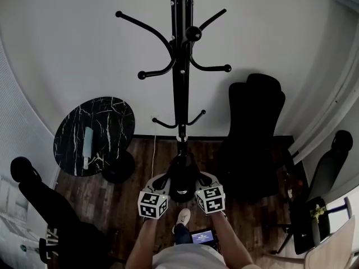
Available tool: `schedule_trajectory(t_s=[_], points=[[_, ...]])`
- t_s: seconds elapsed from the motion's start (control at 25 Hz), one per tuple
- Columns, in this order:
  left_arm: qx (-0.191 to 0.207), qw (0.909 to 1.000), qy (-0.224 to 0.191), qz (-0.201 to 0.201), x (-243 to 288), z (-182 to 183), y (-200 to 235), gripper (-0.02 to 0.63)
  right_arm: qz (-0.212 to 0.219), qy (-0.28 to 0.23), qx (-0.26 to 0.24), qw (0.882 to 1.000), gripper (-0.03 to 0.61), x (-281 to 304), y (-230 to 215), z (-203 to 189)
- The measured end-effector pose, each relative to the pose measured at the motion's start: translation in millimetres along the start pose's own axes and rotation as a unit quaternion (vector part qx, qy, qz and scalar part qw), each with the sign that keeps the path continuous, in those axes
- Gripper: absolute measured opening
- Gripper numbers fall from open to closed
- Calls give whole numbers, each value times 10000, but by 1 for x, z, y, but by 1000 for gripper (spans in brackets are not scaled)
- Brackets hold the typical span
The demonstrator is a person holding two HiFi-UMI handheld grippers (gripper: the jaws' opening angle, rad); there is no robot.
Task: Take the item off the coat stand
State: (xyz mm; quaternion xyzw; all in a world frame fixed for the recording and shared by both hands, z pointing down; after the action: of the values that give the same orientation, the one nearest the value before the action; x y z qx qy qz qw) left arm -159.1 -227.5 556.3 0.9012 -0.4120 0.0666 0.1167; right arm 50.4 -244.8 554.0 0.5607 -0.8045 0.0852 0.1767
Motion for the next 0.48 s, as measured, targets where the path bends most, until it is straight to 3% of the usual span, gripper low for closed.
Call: schedule_trajectory(t_s=[0.48], points=[[10,9993,-368,43,-34,8,-30,37,79,-251,106,9996,31,-43,10,9]])
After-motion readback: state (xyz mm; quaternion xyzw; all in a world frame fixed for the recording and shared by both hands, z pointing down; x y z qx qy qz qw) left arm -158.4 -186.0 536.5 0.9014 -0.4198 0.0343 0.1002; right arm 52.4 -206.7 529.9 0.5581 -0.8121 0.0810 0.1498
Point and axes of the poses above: the fingertips, and each gripper's own axes: x forward along the fingers, y to its left, z out of its top, the point moved 10 cm from there along -x, backward along the fingers, and after that the axes turned 11 degrees about -z, right-handed, at the moved point
